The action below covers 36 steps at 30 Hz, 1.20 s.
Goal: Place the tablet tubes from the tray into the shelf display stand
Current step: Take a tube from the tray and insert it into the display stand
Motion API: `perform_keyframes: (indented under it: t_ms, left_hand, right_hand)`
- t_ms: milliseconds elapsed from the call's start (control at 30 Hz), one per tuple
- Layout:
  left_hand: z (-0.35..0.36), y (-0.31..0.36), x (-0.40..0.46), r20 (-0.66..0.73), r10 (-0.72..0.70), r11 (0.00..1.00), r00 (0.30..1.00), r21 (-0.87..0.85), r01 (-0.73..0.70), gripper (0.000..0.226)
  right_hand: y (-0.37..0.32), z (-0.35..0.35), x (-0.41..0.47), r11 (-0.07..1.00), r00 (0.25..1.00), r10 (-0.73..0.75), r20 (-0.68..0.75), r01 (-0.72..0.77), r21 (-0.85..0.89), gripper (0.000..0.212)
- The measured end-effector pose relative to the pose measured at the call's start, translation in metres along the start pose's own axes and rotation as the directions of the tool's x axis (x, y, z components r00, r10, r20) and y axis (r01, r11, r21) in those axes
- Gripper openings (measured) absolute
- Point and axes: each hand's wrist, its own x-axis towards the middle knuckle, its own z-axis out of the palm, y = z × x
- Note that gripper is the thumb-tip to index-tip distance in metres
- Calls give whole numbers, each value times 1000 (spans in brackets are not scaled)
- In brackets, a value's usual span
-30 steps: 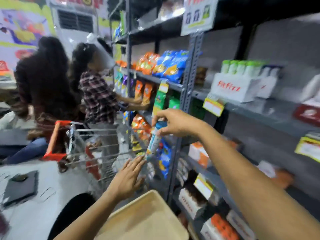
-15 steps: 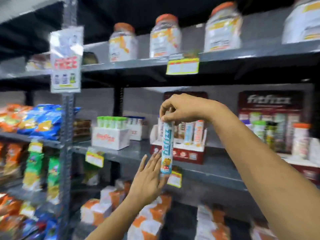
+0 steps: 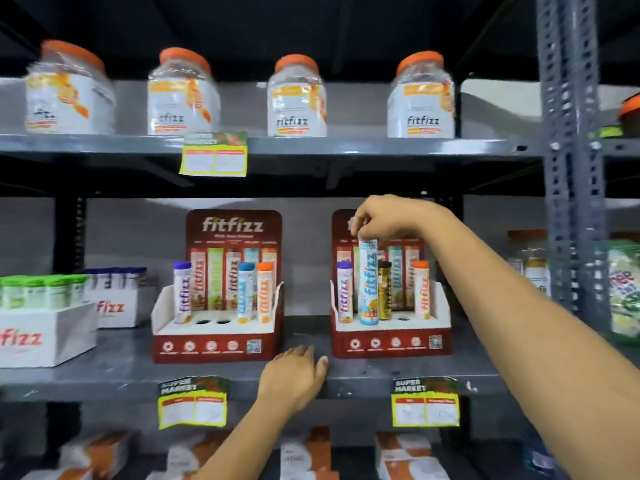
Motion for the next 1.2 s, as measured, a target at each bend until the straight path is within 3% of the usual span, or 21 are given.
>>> perform_keyframes:
  t_ms: [333, 600, 1067, 1133, 1200]
  left_hand:
    - [4, -5, 7, 102, -22, 1000, 994, 11, 21, 53]
    - [1, -4, 5, 100, -33, 999, 994, 16, 32, 52]
    - [3, -9, 2, 85, -41, 999, 996, 11, 40, 56]
    - [-5, -9, -6, 58, -2, 1000, 998, -3, 2, 60]
    - [-19, -16, -21, -92, 47, 999, 995, 3, -47, 61]
  right_hand:
    - [76, 36, 28, 980, 971, 200, -131, -199, 27, 30]
    - [99, 78, 45, 961, 954, 260, -148, -241, 135, 36]
    - [96, 89, 46, 967, 967, 255, -12, -255, -20, 29]
    - [80, 88, 49, 973, 970, 226, -87, -228, -21, 30]
    - [47, 89, 49, 990, 961, 141, -239, -140, 20, 31]
